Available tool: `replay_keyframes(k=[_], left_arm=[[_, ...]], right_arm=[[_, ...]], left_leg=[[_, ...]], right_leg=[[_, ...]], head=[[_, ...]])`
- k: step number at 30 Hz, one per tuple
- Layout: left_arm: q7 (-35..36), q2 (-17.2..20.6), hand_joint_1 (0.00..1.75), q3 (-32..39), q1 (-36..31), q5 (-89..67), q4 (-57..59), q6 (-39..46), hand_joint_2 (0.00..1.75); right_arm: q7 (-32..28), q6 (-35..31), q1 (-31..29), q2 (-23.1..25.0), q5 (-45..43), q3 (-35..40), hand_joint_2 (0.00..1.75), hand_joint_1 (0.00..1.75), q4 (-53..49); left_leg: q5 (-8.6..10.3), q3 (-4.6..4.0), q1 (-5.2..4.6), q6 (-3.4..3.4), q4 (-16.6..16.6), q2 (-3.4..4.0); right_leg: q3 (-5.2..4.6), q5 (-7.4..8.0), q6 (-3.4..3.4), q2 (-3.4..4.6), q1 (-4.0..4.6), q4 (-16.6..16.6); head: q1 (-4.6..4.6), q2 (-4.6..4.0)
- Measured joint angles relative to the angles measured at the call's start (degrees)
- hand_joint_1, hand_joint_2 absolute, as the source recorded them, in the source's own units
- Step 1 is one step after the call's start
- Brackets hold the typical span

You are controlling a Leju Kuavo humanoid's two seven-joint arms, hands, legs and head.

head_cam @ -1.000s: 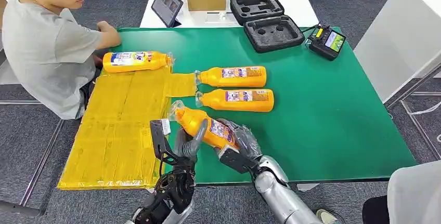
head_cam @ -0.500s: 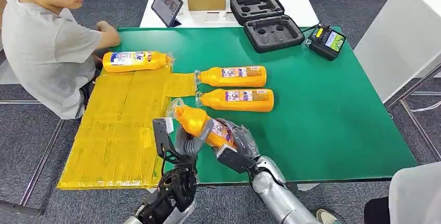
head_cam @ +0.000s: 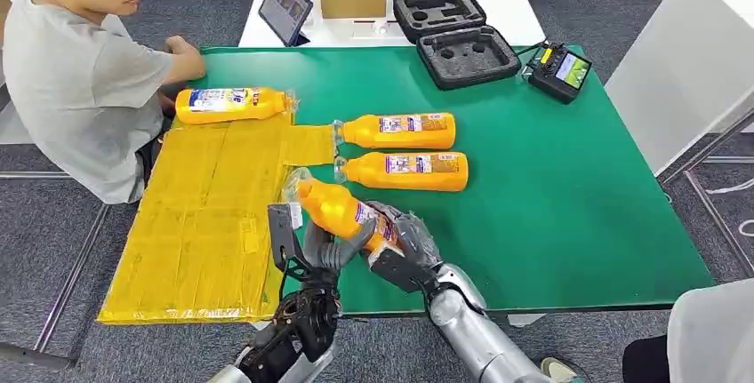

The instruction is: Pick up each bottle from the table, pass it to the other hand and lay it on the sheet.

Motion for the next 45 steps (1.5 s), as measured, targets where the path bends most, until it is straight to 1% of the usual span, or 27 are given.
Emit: replay_keyframes(k=[1,2,6,7,8,9,10,11,12,13,14,15,16,17,18,19,22,23,25,26,27,29,30,33,41,43,45], left_arm=[[0.0,0.0,0.0,0.07,-0.2,0.46,0.2,0.0,1.75],[0.0,0.0,0.0,0.22,-0.31,0.74,0.31,0.02,1.75],[-0.11,0.0,0.0,1.18,-0.65,1.59,0.74,-0.04,1.75],[-0.17,0.0,0.0,1.53,-0.68,1.59,0.81,-0.11,1.75],[-0.26,0.0,0.12,1.64,-0.75,1.59,0.9,-0.18,1.75],[-0.48,0.0,0.12,1.75,-0.81,1.59,0.98,-0.2,1.75],[-0.74,0.0,1.19,1.9,-0.82,1.55,1.0,-0.22,1.75],[-0.87,0.0,1.31,2.01,-0.82,1.49,1.0,-0.22,1.75],[-1.05,0.0,1.27,2.14,-0.82,1.35,1.0,-0.13,1.75],[-1.18,0.0,1.36,2.19,-0.82,1.2,1.0,-0.02,1.75],[-1.24,-0.02,1.5,2.25,-0.82,1.01,1.0,0.0,1.75],[-1.38,-0.02,1.48,2.34,-0.82,0.89,1.0,0.02,1.75],[-1.57,-0.02,1.54,2.4,-0.82,0.74,1.03,0.15,1.75],[-1.81,-0.07,1.55,2.47,-0.82,0.52,1.05,0.17,1.75],[-1.97,-0.07,1.55,2.58,-0.82,0.35,1.05,0.17,1.75],[-2.1,-0.09,1.62,2.78,-0.81,0.24,1.09,0.24,1.75],[-2.4,-0.09,1.5,3.06,-1.0,-0.2,1.11,0.5,1.75],[-2.47,-0.09,1.52,3.12,-1.18,-0.28,1.11,0.59,1.75],[-2.69,-0.09,1.47,3.41,-1.53,-0.42,1.11,1.11,1.75],[-2.75,-0.09,1.55,3.48,-1.6,-0.5,1.11,1.16,1.75],[-2.8,-0.09,1.55,3.56,-1.63,-0.61,1.11,1.16,1.75],[-2.93,-0.09,1.66,3.71,-1.63,-0.87,1.11,1.16,1.75],[-2.93,-0.09,1.64,3.78,-1.63,-0.98,1.11,1.16,1.75],[-2.93,-0.09,1.71,3.85,-1.66,-1.23,1.11,1.11,1.75],[-3.45,-0.09,1.73,4.66,-1.59,-4.4,0.39,2.49,1.75],[-3.56,-0.09,1.68,5.66,-1.18,-9.25,-1.09,3.65,1.75],[-3.58,-0.09,1.71,7.08,-0.39,-13.87,-2.87,4.09,1.75]], right_arm=[[0.0,-0.11,-0.11,0.09,0.06,0.17,1.75,1.55,0.26],[0.04,-0.31,-0.21,0.13,0.18,0.35,1.75,1.59,0.39],[0.24,-1.07,-0.56,0.39,0.5,0.85,1.75,1.55,0.98],[0.28,-1.18,-0.62,0.48,0.5,0.87,1.75,1.48,1.11],[0.31,-1.2,-0.72,0.59,0.5,0.9,1.75,1.38,1.27],[0.31,-1.29,-0.8,0.61,0.44,0.92,1.75,1.38,1.4],[0.31,-1.36,-0.87,0.63,0.33,0.98,1.75,1.29,1.53],[0.31,-1.36,-0.94,0.7,0.31,1.09,1.75,1.33,1.64],[0.31,-1.42,-1.01,0.79,0.13,1.16,1.75,1.26,1.75],[0.31,-1.46,-1.06,0.85,0.0,1.2,1.75,0.91,1.86],[0.31,-1.57,-1.11,0.92,-0.24,1.22,1.75,0.72,1.99],[0.31,-1.71,-1.13,0.96,-0.37,1.25,1.75,0.59,2.1],[0.31,-1.81,-1.17,1.03,-0.42,1.29,1.75,0.42,2.19],[0.31,-1.88,-1.2,1.07,-0.48,1.29,1.75,0.33,2.27],[0.31,-1.95,-1.21,1.07,-0.52,1.29,1.75,0.33,2.34],[0.31,-2.01,-1.25,1.09,-0.52,1.29,1.75,0.28,2.4],[0.31,-2.03,-1.42,1.11,-0.44,1.55,1.75,0.1,2.58],[0.31,-2.03,-1.41,1.11,-0.46,1.79,1.75,0.05,2.64],[0.31,-2.03,-1.39,1.11,-0.46,1.99,1.75,0.02,2.78],[0.33,-2.03,-1.39,1.13,-0.46,2.05,1.75,0.0,2.82],[0.37,-2.03,-1.39,1.14,-0.46,2.1,1.75,0.0,2.82],[0.39,-2.03,-1.38,1.18,-0.5,2.16,1.75,0.0,2.84],[0.39,-2.03,-1.38,1.18,-0.5,2.19,1.75,0.0,2.84],[0.39,-2.05,-1.38,1.18,-0.55,2.21,1.75,0.0,2.84],[0.39,-2.1,-1.38,1.2,-1.49,2.21,1.75,0.0,2.84],[0.39,-2.1,-1.38,1.2,-1.77,2.21,1.75,0.0,2.84],[0.26,-2.08,-1.37,1.2,-2.19,2.19,1.75,0.0,2.82]], left_leg=[[0.0,0.0,0.0,0.0,0.0,0.0],[0.0,0.0,0.0,0.0,0.0,0.0],[0.01,-0.01,0.0,0.0,0.0,0.0],[0.01,-0.01,0.0,0.0,0.0,0.0],[0.01,-0.01,0.0,0.0,0.0,0.0],[0.01,-0.02,0.0,0.0,0.0,0.0],[0.01,-0.02,0.0,0.0,0.0,0.0],[0.01,-0.03,0.0,0.0,0.0,0.0],[0.01,-0.04,0.0,0.0,0.0,0.0],[0.01,-0.05,0.0,0.0,0.0,0.0],[0.01,-0.06,0.0,0.0,0.0,0.0],[0.01,-0.07,0.0,0.0,0.0,0.0],[0.01,-0.07,0.0,0.0,0.0,0.0],[0.01,-0.08,0.0,0.0,0.0,0.0],[0.01,-0.08,0.0,0.0,0.0,0.0],[0.01,-0.09,0.0,0.0,0.0,0.0],[0.01,-0.09,0.0,0.0,0.0,0.0],[0.01,-0.09,0.0,0.0,0.0,0.0],[0.01,-0.1,0.0,0.0,0.0,0.0],[0.01,-0.1,0.0,0.0,0.0,0.0],[0.01,-0.1,0.0,0.0,0.0,0.0],[0.01,-0.1,0.0,0.0,0.0,0.0],[0.01,-0.1,0.0,0.0,0.0,0.0],[0.01,-0.1,0.0,0.0,0.01,0.0],[0.01,-0.11,0.0,0.0,0.0,0.0],[0.01,-0.11,0.0,0.0,0.0,0.0],[0.01,-0.11,0.0,0.0,0.01,0.0]], right_leg=[[0.0,0.0,0.0,0.0,0.0,0.0],[0.0,0.0,0.0,0.0,0.0,0.0],[0.0,0.0,0.0,0.0,-0.01,0.0],[-0.01,0.0,0.0,0.0,0.0,0.0],[-0.01,0.0,0.0,0.0,-0.01,0.0],[-0.01,0.0,0.0,0.0,-0.01,0.0],[-0.01,0.0,0.0,0.0,-0.01,0.0],[-0.02,0.0,0.0,0.0,-0.01,0.0],[-0.04,0.0,0.0,0.0,-0.01,0.0],[-0.05,0.0,0.0,0.0,-0.01,0.0],[-0.06,0.0,0.0,0.0,-0.01,0.0],[-0.06,0.0,0.0,0.0,-0.01,0.0],[-0.07,0.0,0.0,0.0,-0.01,0.01],[-0.07,0.0,0.0,0.0,0.0,0.01],[-0.08,0.0,0.0,0.0,-0.01,0.01],[-0.08,0.0,0.0,0.0,-0.01,0.01],[-0.09,0.0,0.0,0.0,0.0,0.01],[-0.09,0.0,0.0,0.0,0.0,0.01],[-0.09,0.0,0.0,0.0,-0.01,0.01],[-0.09,0.0,0.0,-0.01,0.0,0.01],[-0.09,0.0,0.0,-0.01,0.0,0.01],[-0.09,0.0,0.0,-0.01,-0.01,0.01],[-0.1,0.0,0.0,-0.01,-0.01,0.01],[-0.09,0.0,0.0,-0.01,-0.01,0.01],[-0.09,0.0,0.0,-0.01,0.0,0.02],[-0.09,0.0,0.0,-0.01,0.0,0.02],[-0.1,0.0,0.0,-0.01,0.0,0.02]], head=[[0.02,0.0],[0.02,0.0],[0.02,0.0],[0.02,0.0],[0.0,0.0],[0.02,0.0],[0.02,0.0],[0.0,0.0],[0.02,0.0],[0.02,0.0],[0.02,0.0],[0.02,0.0],[0.0,0.0],[0.02,0.0],[0.02,0.0],[0.02,0.0],[0.02,0.0],[0.02,0.0],[0.0,0.0],[0.02,0.0],[0.02,0.0],[0.0,0.0],[0.02,0.0],[0.02,0.0],[0.02,0.0],[0.02,0.0],[0.02,0.0]])
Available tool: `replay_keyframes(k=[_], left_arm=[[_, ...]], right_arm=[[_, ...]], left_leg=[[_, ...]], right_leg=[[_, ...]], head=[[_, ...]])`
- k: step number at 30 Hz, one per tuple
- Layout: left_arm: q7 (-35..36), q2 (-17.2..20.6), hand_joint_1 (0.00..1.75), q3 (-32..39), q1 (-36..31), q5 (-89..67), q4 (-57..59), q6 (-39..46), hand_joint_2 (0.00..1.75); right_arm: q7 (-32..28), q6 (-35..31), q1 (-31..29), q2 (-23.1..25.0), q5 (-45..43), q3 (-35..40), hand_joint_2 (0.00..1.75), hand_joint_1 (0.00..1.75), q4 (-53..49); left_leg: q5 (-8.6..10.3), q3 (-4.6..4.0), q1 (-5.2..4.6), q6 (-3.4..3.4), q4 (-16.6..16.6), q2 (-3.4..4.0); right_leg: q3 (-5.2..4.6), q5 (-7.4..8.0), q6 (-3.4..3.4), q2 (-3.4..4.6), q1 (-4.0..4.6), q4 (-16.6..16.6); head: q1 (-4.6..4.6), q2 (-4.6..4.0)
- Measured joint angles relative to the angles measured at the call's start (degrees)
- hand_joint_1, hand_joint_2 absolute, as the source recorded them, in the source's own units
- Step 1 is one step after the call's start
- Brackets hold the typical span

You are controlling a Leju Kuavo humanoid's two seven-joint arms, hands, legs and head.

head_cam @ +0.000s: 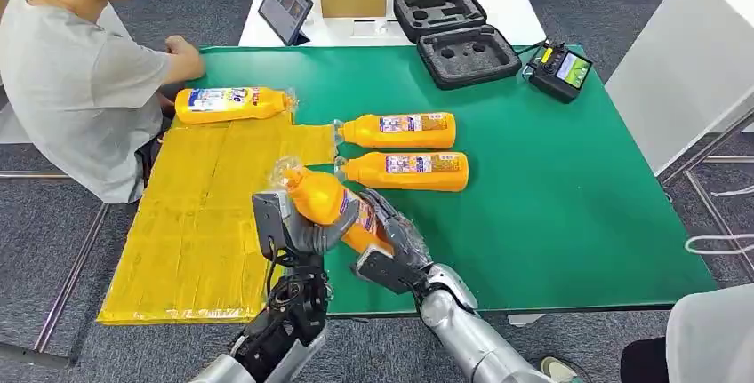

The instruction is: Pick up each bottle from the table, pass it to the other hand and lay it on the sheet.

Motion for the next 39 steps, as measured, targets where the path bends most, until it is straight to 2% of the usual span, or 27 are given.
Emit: replay_keyframes(k=[1,2,5,7,12,15,16,20,23,25,26,30,35,39], left_arm=[[0.0,0.0,1.64,1.03,0.59,-2.73,-1.25,0.06,1.75],[-0.02,0.0,1.73,2.12,1.11,-4.54,-2.3,0.04,1.75],[-0.04,0.15,1.66,5.29,3.04,-10.31,-6.49,0.2,1.75],[-0.07,0.31,1.68,7.51,4.61,-14.62,-10.38,0.72,1.75],[-0.09,0.33,1.69,7.7,4.79,-14.95,-10.78,0.74,1.75],[-0.15,0.9,1.73,13.24,8.51,-22.47,-22.47,3.36,1.75],[-0.15,1.29,1.66,14.2,9.77,-25.37,-27.28,5.66,1.75],[-0.15,1.99,1.54,15.1,10.99,-28.12,-32.7,8.0,1.75],[-0.17,2.03,1.54,17.07,11.94,-42.37,-37.29,8.72,1.75],[-0.17,1.99,1.43,18.97,11.9,-49.09,-40.06,8.94,1.75],[-0.15,1.99,1.33,19.54,11.95,-49.36,-41.0,8.96,1.75],[-0.11,1.62,1.5,21.94,12.2,-57.2,-43.71,8.96,1.75],[-0.11,1.16,1.47,23.93,12.11,-68.62,-43.63,8.96,1.75],[-0.09,0.92,1.47,26.56,11.21,-82.92,-39.07,8.96,1.75]], right_arm=[[-0.15,0.04,0.03,-0.02,-0.37,0.0,1.75,0.0,0.0],[-0.26,0.04,0.09,-0.04,-0.59,-0.02,1.75,0.0,0.0],[-1.25,0.11,0.7,-0.2,-1.77,-0.28,1.75,0.0,0.0],[-1.92,0.35,1.2,-0.31,-2.66,-0.61,1.75,0.0,-0.06],[-1.97,0.37,1.25,-0.31,-2.73,-0.61,1.75,0.0,-0.09],[-2.69,0.79,2.24,-0.63,-4.21,-1.94,1.75,0.0,-0.65],[-2.82,0.92,2.48,-0.72,-4.85,-2.34,1.75,0.0,-0.83],[-2.88,0.92,2.64,-0.77,-5.4,-2.91,1.75,0.0,-1.01],[-2.88,0.92,2.91,-0.83,-5.68,-3.06,1.75,0.0,-1.11],[-2.91,0.92,3.07,-0.83,-5.7,-3.19,1.75,0.0,-1.14],[-2.91,0.92,3.11,-0.83,-5.7,-3.23,1.75,0.0,-1.14],[-2.88,0.96,3.4,-0.85,-5.59,-3.43,1.75,0.0,-1.27],[-2.91,1.09,4.38,-0.79,-5.55,-4.52,1.75,0.0,-1.31],[-2.91,1.77,5.38,-0.72,-5.51,-5.33,1.75,0.0,-1.95]], left_leg=[[0.0,0.0,0.0,0.0,0.0,0.0],[0.0,0.0,0.0,0.0,0.0,0.0],[0.0,-0.01,0.0,0.0,0.0,0.0],[0.0,-0.03,0.0,0.0,0.0,0.0],[0.0,-0.03,0.0,0.0,0.0,0.0],[0.0,-0.05,0.01,0.0,-0.01,0.0],[0.0,-0.04,0.01,0.0,-0.01,0.0],[0.0,-0.05,0.01,0.0,-0.01,0.0],[0.0,-0.05,0.01,0.0,-0.01,0.01],[0.0,-0.04,0.0,0.0,-0.01,0.01],[0.0,-0.04,0.0,0.0,-0.01,0.0],[0.01,-0.04,0.01,-0.01,-0.01,0.01],[0.01,-0.03,0.01,-0.01,-0.01,0.0],[0.01,-0.03,0.0,-0.01,-0.01,0.0]], right_leg=[[-0.01,0.0,0.0,0.0,0.0,0.0],[-0.01,0.0,0.0,0.0,0.0,0.0],[-0.01,0.0,0.0,0.0,0.0,0.0],[-0.04,0.0,0.0,0.0,0.0,0.0],[-0.05,0.0,0.0,0.0,0.0,0.0],[-0.05,-0.01,0.0,0.0,0.01,0.0],[-0.06,-0.01,0.0,0.0,0.0,0.0],[-0.06,0.0,0.0,-0.01,0.0,0.0],[-0.06,-0.01,0.0,-0.01,0.0,0.0],[-0.06,-0.01,0.0,-0.01,-0.01,0.0],[-0.07,-0.01,0.0,0.0,0.0,0.0],[-0.07,-0.01,0.0,-0.01,0.01,0.0],[-0.07,-0.01,-0.01,-0.01,0.0,0.0],[-0.07,-0.01,-0.01,-0.01,-0.01,0.0]], head=[[0.0,0.0],[-0.02,0.0],[-0.02,0.0],[0.0,0.0],[0.0,0.0],[0.0,0.0],[-0.02,0.0],[0.0,0.0],[0.0,0.0],[0.0,0.0],[-0.02,0.0],[0.0,0.0],[0.0,0.0],[0.0,0.0]])
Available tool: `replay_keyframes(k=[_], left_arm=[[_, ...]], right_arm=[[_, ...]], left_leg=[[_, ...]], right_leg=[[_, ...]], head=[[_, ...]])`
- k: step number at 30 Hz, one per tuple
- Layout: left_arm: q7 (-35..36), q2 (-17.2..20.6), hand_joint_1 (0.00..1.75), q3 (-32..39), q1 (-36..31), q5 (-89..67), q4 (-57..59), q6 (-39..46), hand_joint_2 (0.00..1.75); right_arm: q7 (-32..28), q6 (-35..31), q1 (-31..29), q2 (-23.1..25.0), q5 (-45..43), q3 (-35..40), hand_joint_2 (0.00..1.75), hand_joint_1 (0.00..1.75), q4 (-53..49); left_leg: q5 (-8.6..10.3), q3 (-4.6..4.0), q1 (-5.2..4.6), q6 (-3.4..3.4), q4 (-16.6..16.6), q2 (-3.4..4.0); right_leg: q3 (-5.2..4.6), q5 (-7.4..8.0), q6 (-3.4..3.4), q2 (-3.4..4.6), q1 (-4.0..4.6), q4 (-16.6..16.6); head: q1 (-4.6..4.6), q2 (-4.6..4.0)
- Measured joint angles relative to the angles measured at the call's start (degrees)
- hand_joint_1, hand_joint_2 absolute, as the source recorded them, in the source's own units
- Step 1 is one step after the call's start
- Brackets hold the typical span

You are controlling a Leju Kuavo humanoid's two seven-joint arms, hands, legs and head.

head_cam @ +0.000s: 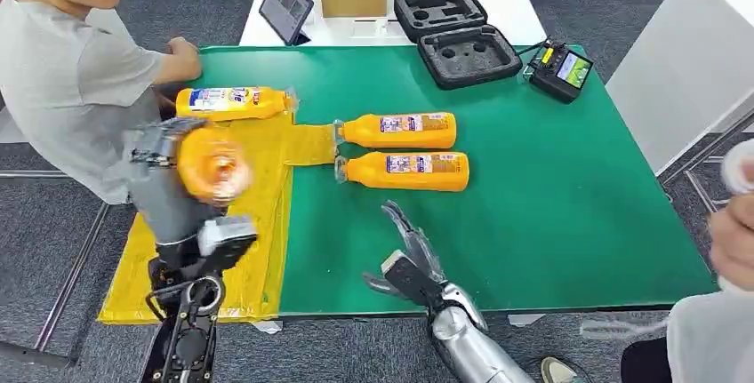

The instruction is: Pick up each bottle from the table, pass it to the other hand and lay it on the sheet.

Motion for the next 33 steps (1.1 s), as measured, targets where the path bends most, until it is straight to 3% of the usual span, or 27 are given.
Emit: replay_keyframes(k=[17,26,30,33], left_arm=[[0.07,-0.17,1.48,3.8,-0.69,-2.99,6.66,0.0,1.75],[4.18,-0.26,1.45,10.62,-3.89,-25.88,12.98,0.0,1.75],[14.66,-0.2,1.4,11.06,-3.63,-33.35,14.57,0.0,1.75],[39.07,5.06,1.31,3.15,-4.09,-35.97,16.17,0.0,1.75]], right_arm=[[0.0,0.2,0.98,0.07,-0.33,-0.98,1.75,0.0,-0.76],[1.77,1.71,3.19,0.11,1.07,-1.9,1.75,0.0,-4.83],[1.57,2.56,4.54,0.17,0.85,-2.19,1.75,0.0,-7.93],[1.38,3.43,5.18,0.46,0.68,-2.18,1.75,0.0,-10.23]], left_leg=[[0.0,-0.01,0.0,0.0,0.0,0.01],[0.01,-0.01,0.01,-0.01,0.0,0.0],[0.01,-0.06,0.01,-0.01,0.0,0.0],[0.01,-0.06,0.02,-0.01,0.0,0.16]], right_leg=[[-0.03,0.0,0.0,0.01,0.01,0.0],[-0.02,0.0,0.0,0.01,0.02,0.01],[-0.07,0.0,0.0,0.0,0.02,0.01],[-0.18,0.01,-0.02,0.08,0.03,0.01]], head=[[0.0,0.0],[0.02,0.0],[0.02,0.0],[0.02,0.0]])
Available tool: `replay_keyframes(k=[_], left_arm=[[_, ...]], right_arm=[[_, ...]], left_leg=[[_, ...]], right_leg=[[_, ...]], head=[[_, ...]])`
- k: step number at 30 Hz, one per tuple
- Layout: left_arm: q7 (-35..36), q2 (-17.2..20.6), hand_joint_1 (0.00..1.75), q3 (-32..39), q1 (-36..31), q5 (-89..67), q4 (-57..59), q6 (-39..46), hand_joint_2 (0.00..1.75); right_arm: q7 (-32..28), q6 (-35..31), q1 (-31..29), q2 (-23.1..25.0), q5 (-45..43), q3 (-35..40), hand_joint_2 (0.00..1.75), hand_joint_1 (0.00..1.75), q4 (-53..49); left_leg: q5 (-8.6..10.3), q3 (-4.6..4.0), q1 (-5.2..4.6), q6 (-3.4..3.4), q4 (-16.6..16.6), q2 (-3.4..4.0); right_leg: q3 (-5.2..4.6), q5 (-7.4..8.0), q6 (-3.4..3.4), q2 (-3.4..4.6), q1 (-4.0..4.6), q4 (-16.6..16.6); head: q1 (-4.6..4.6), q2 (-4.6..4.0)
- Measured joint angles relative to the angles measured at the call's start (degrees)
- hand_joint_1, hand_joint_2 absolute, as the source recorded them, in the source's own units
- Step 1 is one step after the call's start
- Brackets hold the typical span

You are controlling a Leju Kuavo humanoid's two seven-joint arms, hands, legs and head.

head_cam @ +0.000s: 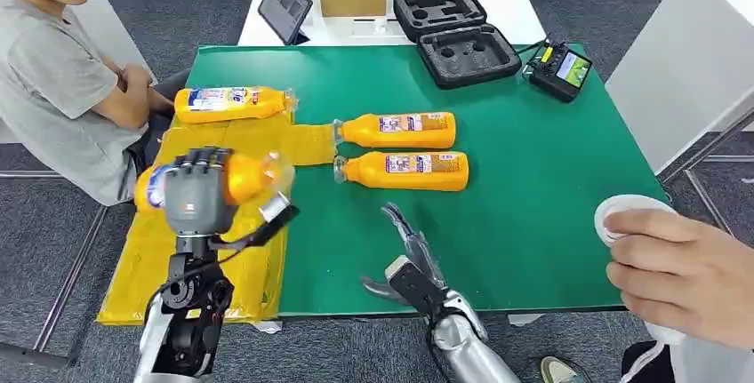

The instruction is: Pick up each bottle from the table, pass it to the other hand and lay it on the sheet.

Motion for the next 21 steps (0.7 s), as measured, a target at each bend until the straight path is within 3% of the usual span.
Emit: replay_keyframes(k=[1,2,3,4,6,9,10,11,12,14,17,21], left_arm=[[8.54,2.49,1.2,-4.2,-0.56,-0.04,1.01,0.0,1.75],[14.32,4.7,1.29,-8.01,-1.12,-0.07,1.96,0.0,1.75],[17.8,6.56,1.24,-11.3,-1.48,-0.09,2.78,0.02,1.75],[19.97,7.84,1.06,-14.14,-1.8,-0.09,3.54,0.02,1.75],[24.19,10.49,1.08,-19.69,-2.88,-0.11,5.71,0.02,1.75],[29.55,13.74,0.93,-27.1,-4.28,-0.13,9.0,0.02,1.75],[30.34,14.52,0.99,-28.58,-4.56,-0.13,9.79,0.02,1.75],[30.76,14.99,1.24,-29.82,-4.73,-0.13,10.45,0.04,1.75],[30.83,15.44,1.36,-30.58,-4.83,-0.13,11.14,0.04,1.75],[30.81,15.99,1.47,-31.7,-4.98,-0.13,12.49,0.07,1.75],[29.86,16.3,1.59,-32.6,-5.08,-0.13,14.05,0.07,1.75],[28.38,16.3,1.43,-32.79,-5.08,-0.13,15.23,0.07,1.75]], right_arm=[[0.02,0.06,0.22,0.04,-0.04,0.0,1.75,0.0,-0.61],[0.02,0.13,0.39,0.02,-0.04,-0.02,1.75,0.0,-1.07],[0.07,0.15,0.46,0.02,-0.09,-0.02,1.75,0.0,-1.39],[0.11,0.17,0.47,0.04,-0.11,0.0,1.75,0.0,-1.73],[0.39,0.24,0.49,0.13,-0.22,0.0,1.75,0.0,-2.32],[-0.15,0.33,0.84,0.13,-1.15,-0.02,1.75,0.0,-3.03],[-0.68,0.37,1.21,0.13,-1.83,-0.06,1.75,0.0,-3.69],[-0.9,0.52,1.54,0.13,-2.21,-0.07,1.75,0.0,-4.48],[-1.11,0.63,1.82,0.13,-2.56,-0.06,1.75,0.0,-5.48],[-1.2,0.92,2.26,0.11,-2.82,-0.07,1.75,0.0,-7.36],[-0.63,1.84,3.12,0.0,-2.77,-0.07,1.75,0.0,-9.84],[-0.35,2.34,3.92,0.0,-2.75,-0.07,1.75,0.0,-11.36]], left_leg=[[0.0,-0.01,0.0,0.0,0.0,-0.02],[0.01,-0.03,0.02,-0.01,0.0,-0.03],[0.06,-0.05,0.04,-0.05,0.0,-0.1],[0.09,-0.08,0.06,-0.08,0.0,-0.16],[0.09,-0.09,0.06,-0.09,-0.01,-0.16],[0.09,-0.08,0.03,-0.09,0.0,-0.12],[0.09,-0.09,0.03,-0.09,0.0,-0.13],[0.09,-0.1,0.02,-0.09,0.0,-0.16],[0.09,-0.1,0.02,-0.09,0.0,-0.17],[0.08,-0.11,0.02,-0.09,0.0,-0.16],[0.08,-0.11,0.03,-0.09,0.0,-0.15],[0.08,-0.12,0.03,-0.09,-0.01,-0.16]], right_leg=[[0.0,0.0,0.0,0.0,0.01,0.0],[0.01,0.0,0.0,-0.04,0.02,0.0],[0.02,0.0,0.0,-0.11,0.03,0.0],[0.02,0.0,0.0,-0.13,0.03,0.01],[0.02,0.0,0.0,-0.11,0.02,0.02],[0.01,0.01,0.01,-0.07,0.01,0.02],[0.01,0.01,0.01,-0.08,0.0,0.02],[0.01,0.01,0.01,-0.11,0.0,0.02],[0.01,0.01,0.01,-0.11,0.0,0.02],[-0.01,0.0,0.01,-0.09,0.01,0.02],[-0.01,0.0,0.01,-0.1,0.01,0.02],[-0.01,0.0,0.0,-0.1,0.01,0.02]], head=[[-0.09,0.0],[-0.05,0.0],[-0.06,0.0],[-0.04,0.0],[-0.02,0.0],[-0.04,0.0],[-0.02,0.0],[-0.04,0.0],[-0.04,0.0],[-0.04,0.0],[-0.04,0.0],[-0.04,0.0]])
